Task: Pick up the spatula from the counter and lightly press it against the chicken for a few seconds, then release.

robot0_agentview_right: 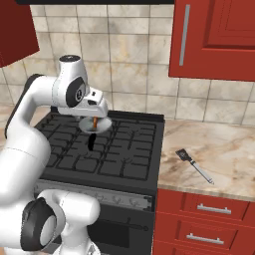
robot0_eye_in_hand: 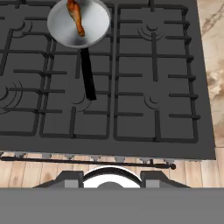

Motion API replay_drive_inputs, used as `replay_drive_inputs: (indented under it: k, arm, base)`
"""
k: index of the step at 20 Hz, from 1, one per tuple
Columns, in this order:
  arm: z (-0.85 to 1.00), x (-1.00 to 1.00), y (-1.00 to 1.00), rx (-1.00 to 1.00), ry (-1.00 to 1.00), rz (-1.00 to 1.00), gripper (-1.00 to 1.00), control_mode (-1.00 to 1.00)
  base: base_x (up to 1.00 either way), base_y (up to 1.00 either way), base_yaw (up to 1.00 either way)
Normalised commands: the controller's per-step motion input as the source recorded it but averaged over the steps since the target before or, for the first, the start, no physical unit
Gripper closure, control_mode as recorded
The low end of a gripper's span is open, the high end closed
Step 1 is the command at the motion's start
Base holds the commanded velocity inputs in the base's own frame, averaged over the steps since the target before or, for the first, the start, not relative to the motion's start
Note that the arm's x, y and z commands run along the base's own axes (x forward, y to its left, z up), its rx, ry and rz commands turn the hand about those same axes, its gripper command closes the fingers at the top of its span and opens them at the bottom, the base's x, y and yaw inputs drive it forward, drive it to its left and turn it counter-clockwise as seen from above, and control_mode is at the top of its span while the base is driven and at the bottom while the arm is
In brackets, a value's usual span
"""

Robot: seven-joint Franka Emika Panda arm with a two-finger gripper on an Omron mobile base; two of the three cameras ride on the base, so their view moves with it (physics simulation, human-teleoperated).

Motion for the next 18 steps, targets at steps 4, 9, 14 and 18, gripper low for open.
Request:
replay_drive_inputs:
  k: [4, 9, 14, 18]
  arm:
    - [0.00, -0.25, 0.00, 0.00, -0.08, 0.00, -1.00, -1.00]
    - [0.01, -0.44, -0.03, 0.00, -0.18, 0.00, -1.00, -1.00]
    - [0.01, -0.47, -0.23, -0.03, -0.09, 0.03, -1.00, -1.00]
    - [0.03, -0.51, -0.38, -0.04, 0.00, 0.03, -1.00, -1.00]
  base:
    - [0.00, 0.00, 0.00]
    - [0.00, 0.00, 0.00]
    - [0.00, 0.00, 0.00]
    - [0.00, 0.00, 0.00]
